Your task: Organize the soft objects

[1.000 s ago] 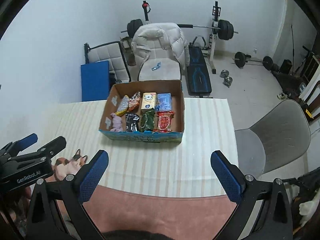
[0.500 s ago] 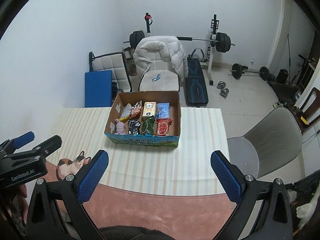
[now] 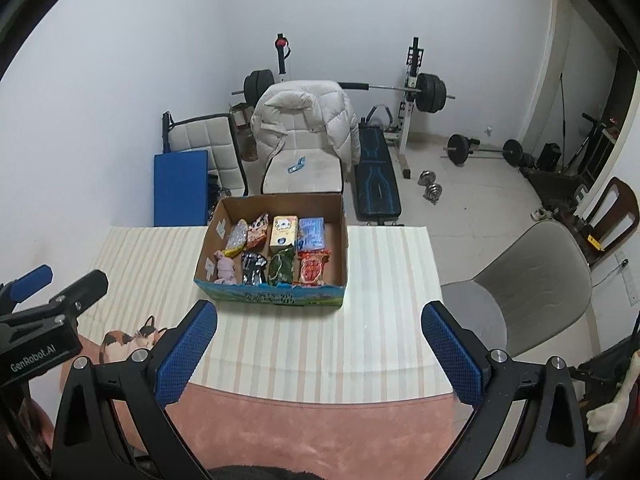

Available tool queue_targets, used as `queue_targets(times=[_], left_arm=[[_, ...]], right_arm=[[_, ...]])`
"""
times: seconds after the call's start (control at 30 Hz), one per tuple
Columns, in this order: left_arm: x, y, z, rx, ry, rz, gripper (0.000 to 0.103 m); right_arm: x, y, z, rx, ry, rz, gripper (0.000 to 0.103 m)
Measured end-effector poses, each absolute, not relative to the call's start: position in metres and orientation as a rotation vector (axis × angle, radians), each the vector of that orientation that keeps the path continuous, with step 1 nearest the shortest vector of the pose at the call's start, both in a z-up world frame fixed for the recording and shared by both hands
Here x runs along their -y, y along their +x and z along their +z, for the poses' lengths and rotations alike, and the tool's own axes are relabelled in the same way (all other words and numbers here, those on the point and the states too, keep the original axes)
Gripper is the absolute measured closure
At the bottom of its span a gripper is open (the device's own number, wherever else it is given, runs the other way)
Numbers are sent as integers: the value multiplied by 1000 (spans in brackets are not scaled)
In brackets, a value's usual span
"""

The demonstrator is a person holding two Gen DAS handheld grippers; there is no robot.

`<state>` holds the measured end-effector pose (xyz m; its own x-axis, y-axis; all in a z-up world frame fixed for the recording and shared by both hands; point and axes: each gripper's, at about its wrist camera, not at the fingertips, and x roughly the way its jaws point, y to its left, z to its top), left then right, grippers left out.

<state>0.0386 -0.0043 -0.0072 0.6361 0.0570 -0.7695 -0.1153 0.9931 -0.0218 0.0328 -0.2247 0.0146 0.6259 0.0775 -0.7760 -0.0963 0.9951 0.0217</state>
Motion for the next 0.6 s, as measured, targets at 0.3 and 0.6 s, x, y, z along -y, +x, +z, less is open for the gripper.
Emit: queue_targets(times=[0.3, 0.6], left_arm=[[11, 37, -9, -878, -61, 99, 0], [15, 32, -7, -868, -63, 102, 0]], right_arm=[[228, 35, 23, -862, -38, 95, 0], [230, 36, 26, -856, -50, 92, 0]])
